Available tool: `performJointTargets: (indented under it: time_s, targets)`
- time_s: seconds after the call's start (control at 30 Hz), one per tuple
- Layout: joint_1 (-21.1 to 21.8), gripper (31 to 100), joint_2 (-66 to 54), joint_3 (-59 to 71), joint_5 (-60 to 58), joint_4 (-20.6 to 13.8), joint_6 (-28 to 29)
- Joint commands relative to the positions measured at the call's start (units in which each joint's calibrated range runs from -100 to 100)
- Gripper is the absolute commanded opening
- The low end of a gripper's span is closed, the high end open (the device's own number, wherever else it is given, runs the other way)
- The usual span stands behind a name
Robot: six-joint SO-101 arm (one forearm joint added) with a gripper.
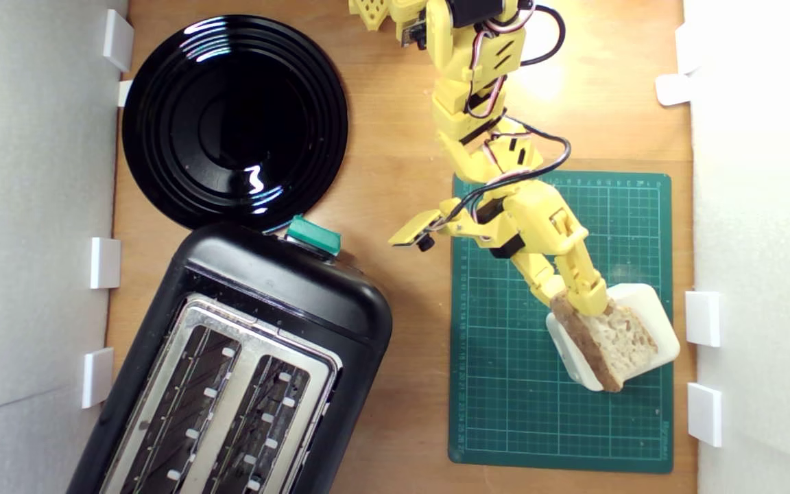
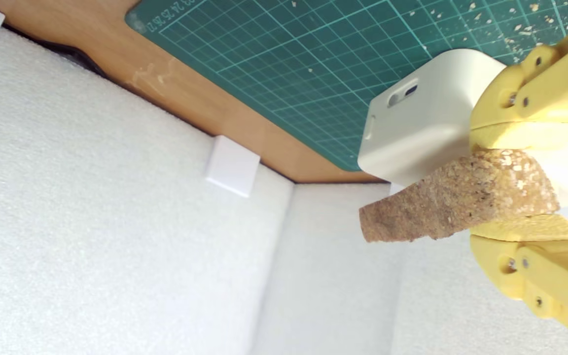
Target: Pick bread and place in toaster
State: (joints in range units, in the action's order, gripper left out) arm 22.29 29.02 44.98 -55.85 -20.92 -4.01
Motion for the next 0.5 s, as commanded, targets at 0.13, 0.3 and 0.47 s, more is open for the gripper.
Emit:
performJointTargets:
  time_s: [0.13,0.3,0.47]
  targets:
    - [1.1,61.1,-15.1,-1.0,9.9,0.5,2.9]
    - [0.7,61.1,-24.9,-0.9,16.0,0.5,5.1]
    - [0.6,61.1,-34.3,-0.9,23.9,0.5,5.1]
